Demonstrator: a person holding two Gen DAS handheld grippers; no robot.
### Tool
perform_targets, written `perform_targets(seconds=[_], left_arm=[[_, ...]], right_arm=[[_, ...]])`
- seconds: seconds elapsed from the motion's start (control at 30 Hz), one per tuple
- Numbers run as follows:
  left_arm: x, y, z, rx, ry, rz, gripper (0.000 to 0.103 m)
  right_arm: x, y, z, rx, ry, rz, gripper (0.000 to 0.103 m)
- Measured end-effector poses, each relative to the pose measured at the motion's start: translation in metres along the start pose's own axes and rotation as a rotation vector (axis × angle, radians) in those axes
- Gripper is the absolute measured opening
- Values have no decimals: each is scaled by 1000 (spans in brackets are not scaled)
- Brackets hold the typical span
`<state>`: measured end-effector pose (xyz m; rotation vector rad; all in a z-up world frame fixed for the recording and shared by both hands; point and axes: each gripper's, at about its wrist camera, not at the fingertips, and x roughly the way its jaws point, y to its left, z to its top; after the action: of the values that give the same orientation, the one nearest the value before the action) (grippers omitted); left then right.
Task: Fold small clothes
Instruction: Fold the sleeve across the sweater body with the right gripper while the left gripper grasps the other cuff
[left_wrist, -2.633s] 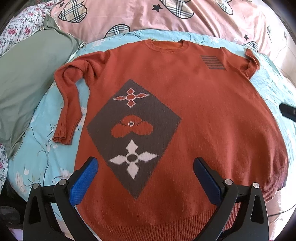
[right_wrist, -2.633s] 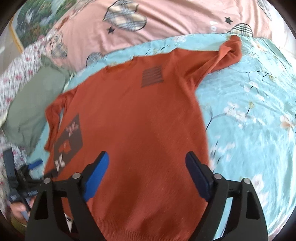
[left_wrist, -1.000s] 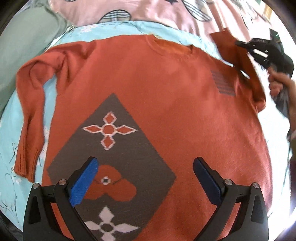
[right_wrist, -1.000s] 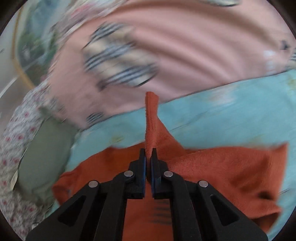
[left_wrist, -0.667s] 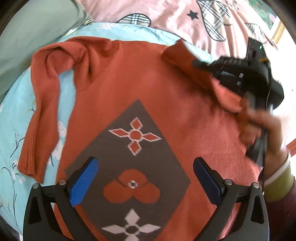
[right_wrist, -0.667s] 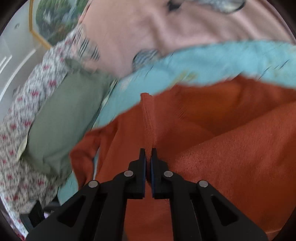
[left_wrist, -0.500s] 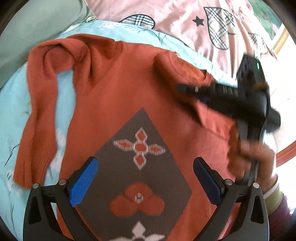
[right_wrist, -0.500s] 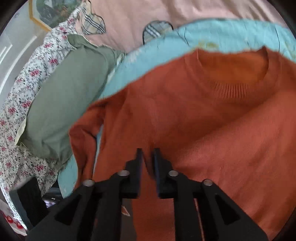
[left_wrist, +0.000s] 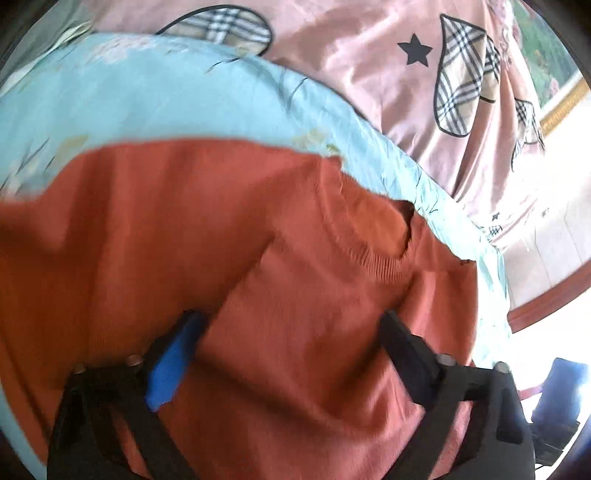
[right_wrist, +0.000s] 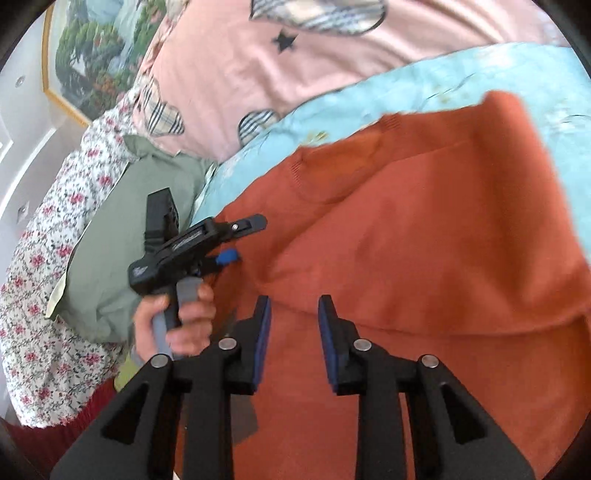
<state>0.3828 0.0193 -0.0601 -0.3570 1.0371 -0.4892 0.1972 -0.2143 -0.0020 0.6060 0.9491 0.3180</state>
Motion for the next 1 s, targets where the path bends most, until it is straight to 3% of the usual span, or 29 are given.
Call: perform_targets(seconds=[0.03,0.07,0.1,0.13,0.23,0.3,0.43,0.57,0.6,0.67,0.7,0.77,0.87,1.0], left_arm=[[3,-3,2,24,-1,6,59],[7,-7,4,58,7,16,23],[8,-9,3,75,23,14,6],[5,-9,2,77,22,10,6],[-43,-8,-20,88,-124,33,6],[-71,4,-41,64,-174,13,6],[-70,22,-63,68,-95,9,8],[-52,20,-56,92,-31,13,17],[-48,19,-54,93,-28,12,14],[-53,16,-50,101,-75,64,6],[-64,15,-50,103,-143,96,6],[-83,19,-52,75,-228,77,6],[-71,21,-54,86,-172,87,6],[-59,21,-63,84,-131,97,7]], right_arm=[[-10,-4,-1,9,-22,-14,31],[-15,-7,-1,16,-34,-20,32],[-20,-11,-1,24,-44,-23,32],[-26,-17,0,36,-56,-33,32],[-39,-29,2,58,-83,-57,32],[-50,-43,2,76,-106,-102,32],[-60,-66,4,110,-111,-167,32],[-69,-79,9,127,-135,-226,33],[-70,-82,10,128,-136,-243,34],[-71,-90,16,128,-134,-285,35],[-71,-94,18,125,-135,-300,36],[-68,-104,26,116,-130,-367,37],[-53,-119,42,94,-97,-447,42],[-19,-135,63,79,0,-492,59]])
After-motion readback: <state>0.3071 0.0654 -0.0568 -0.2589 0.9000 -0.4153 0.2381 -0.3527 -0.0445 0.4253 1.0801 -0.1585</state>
